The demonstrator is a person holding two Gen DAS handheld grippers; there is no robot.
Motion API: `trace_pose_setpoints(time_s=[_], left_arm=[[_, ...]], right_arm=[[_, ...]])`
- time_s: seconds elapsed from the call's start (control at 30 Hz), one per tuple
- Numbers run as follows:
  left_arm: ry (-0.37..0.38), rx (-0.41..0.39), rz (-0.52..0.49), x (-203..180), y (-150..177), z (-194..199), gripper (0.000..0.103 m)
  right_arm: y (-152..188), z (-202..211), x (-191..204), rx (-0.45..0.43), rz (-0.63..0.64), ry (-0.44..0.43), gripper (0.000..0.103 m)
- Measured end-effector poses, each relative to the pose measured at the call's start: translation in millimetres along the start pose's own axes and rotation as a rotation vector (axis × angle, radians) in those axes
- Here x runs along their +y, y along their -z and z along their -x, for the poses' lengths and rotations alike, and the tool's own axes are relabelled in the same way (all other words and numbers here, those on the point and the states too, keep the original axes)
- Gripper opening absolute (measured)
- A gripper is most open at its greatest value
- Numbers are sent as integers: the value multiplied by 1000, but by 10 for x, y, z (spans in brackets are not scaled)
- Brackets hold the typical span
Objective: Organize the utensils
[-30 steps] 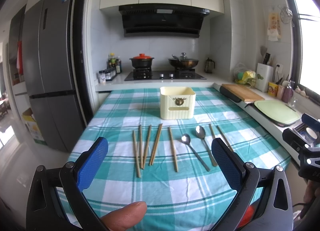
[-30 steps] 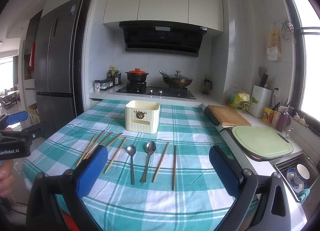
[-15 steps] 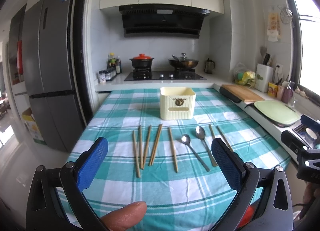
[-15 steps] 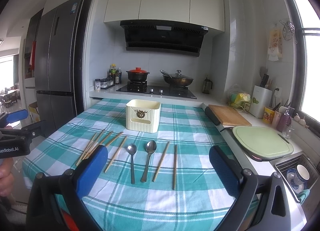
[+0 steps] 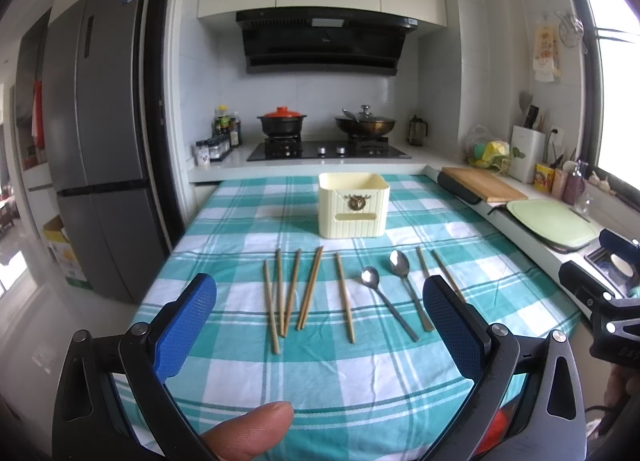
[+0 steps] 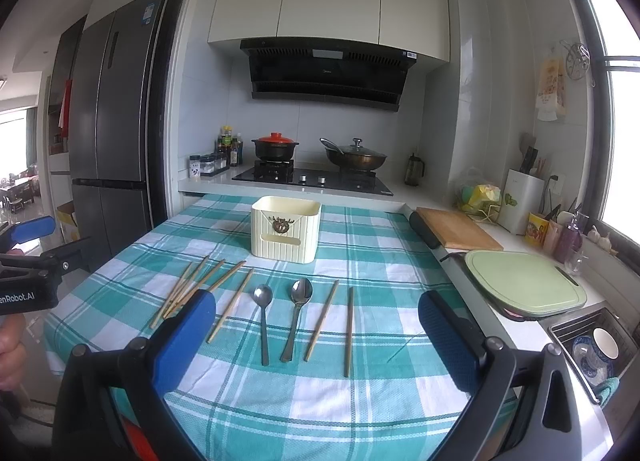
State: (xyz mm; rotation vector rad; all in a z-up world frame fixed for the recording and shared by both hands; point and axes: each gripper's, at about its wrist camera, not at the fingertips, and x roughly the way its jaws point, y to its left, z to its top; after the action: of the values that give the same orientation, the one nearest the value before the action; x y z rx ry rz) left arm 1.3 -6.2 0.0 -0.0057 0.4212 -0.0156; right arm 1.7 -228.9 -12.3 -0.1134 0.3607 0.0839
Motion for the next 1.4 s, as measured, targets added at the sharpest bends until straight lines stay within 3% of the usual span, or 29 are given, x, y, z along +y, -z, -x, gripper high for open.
trace_pose_setpoints(time_s=[1.4], left_arm=[[27, 27, 16, 48, 38, -119, 103]], right_arm=[[73, -125, 39, 26, 15, -2, 103]])
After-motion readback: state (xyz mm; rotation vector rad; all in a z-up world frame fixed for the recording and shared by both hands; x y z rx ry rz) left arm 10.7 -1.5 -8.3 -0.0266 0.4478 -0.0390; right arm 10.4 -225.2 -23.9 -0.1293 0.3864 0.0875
